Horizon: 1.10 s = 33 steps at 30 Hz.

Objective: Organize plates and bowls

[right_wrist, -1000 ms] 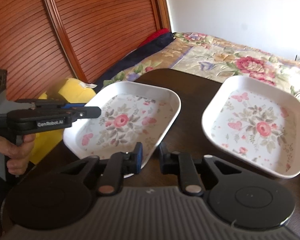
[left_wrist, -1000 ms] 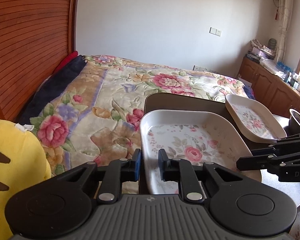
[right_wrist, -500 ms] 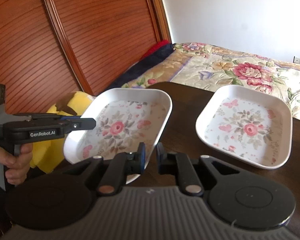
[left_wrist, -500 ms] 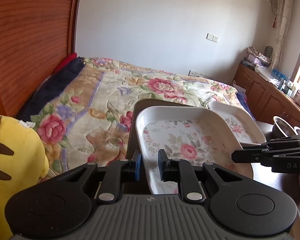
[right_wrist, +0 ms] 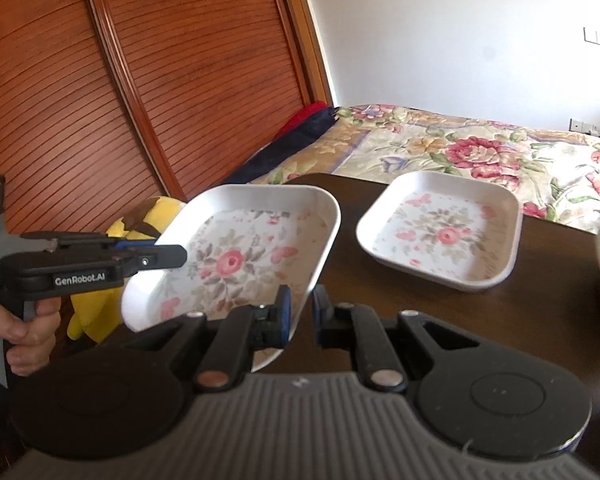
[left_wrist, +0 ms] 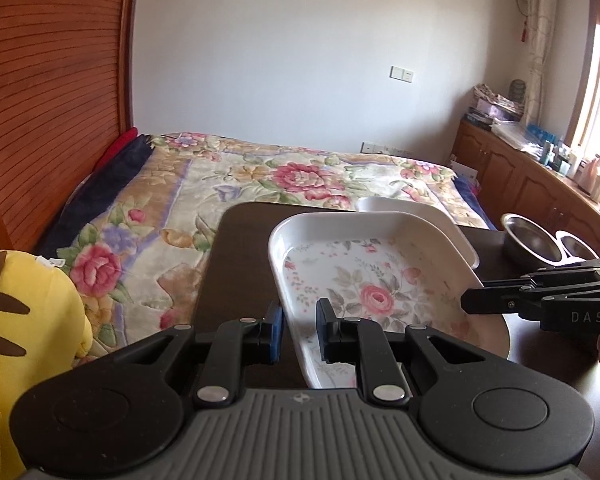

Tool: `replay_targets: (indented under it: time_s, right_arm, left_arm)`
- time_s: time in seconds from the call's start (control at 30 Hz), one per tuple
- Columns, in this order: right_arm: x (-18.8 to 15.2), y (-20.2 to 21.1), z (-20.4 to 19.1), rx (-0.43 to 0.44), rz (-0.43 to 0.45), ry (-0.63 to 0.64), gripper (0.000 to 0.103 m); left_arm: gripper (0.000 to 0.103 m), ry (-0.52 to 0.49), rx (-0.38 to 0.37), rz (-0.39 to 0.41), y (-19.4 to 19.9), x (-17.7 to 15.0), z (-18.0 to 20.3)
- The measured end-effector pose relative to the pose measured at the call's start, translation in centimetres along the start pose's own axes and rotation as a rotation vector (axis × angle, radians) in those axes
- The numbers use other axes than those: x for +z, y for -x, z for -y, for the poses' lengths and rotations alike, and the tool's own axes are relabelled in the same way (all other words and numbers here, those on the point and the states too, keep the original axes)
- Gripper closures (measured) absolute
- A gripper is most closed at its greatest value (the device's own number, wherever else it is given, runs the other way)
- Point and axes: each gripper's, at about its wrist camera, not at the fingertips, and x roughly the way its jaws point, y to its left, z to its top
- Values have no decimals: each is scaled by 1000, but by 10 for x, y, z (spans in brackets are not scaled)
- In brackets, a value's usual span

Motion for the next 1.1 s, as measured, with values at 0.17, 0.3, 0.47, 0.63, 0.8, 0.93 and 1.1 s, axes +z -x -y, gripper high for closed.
replay_targets:
  time_s: [0.17, 0.3, 0.47, 0.63, 0.8, 0.93, 1.1]
  right_arm:
    - [-17, 21, 7, -13, 11, -10, 90]
    - [-26, 34, 11, -20, 21, -18, 90]
    - [-33, 47, 14, -25, 36, -26, 90]
    - [-37, 55, 15, -25, 47, -29, 90]
    - [-45, 62, 14, -21, 54, -32, 90]
    - [-54, 67, 12, -21, 51, -27, 90]
    - [-67, 77, 9, -24, 51, -21, 90]
  left_arm:
    - [85, -21, -13, 11, 12, -7, 21]
    - [85, -34, -21, 14, 18, -13, 35]
    - [85, -43, -29, 8, 24, -20, 47]
    - [85, -54, -30, 5, 31, -26, 55]
    - [85, -60, -29, 2, 37, -32, 60]
    - [85, -53, -33, -7, 40, -43, 64]
    - [85, -53, -42, -20, 43, -54, 67]
